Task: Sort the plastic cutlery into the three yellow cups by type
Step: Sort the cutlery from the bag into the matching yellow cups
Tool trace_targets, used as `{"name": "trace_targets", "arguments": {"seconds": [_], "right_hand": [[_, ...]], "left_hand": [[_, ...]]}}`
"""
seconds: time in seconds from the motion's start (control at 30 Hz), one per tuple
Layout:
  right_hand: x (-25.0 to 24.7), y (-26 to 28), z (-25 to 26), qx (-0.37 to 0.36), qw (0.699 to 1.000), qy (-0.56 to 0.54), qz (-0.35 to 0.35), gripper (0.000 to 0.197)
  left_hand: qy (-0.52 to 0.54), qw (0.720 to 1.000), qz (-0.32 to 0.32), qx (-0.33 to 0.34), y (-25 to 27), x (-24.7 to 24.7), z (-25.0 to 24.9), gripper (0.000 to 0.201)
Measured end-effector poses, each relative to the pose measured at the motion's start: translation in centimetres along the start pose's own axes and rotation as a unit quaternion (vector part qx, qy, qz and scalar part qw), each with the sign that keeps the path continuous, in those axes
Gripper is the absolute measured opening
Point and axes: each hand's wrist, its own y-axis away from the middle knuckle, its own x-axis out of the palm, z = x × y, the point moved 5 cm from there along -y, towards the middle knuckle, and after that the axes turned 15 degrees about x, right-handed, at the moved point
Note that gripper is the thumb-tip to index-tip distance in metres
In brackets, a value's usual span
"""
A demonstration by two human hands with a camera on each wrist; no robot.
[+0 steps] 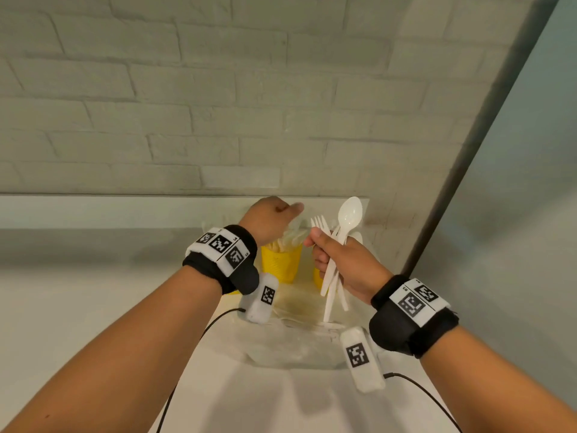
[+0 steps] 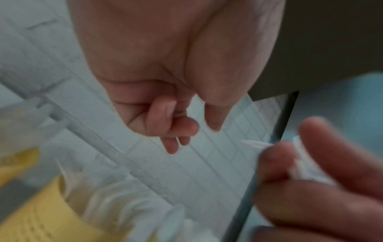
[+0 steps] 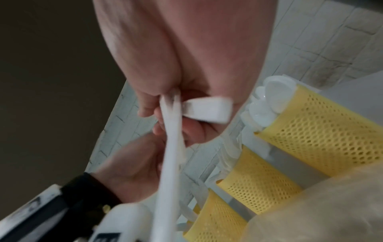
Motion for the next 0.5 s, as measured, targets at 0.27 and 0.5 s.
{"name": "trace_targets", "arguments": {"seconds": [0.27,0.5], "right_hand": [[1.4,1.1,0.6,0.031,0.997,-0.041,0.057,0.028],[-0.3,1.3,0.3,0.04,0.998,-0.038,-0.006,0.031]], "left_hand": [[0.246,0.961,0.122,0.003,3.7,3.9,-2.2,0.032],[0.378,0.926,-0.022,0.01,3.5,3.9,-2.3,0.032]]}}
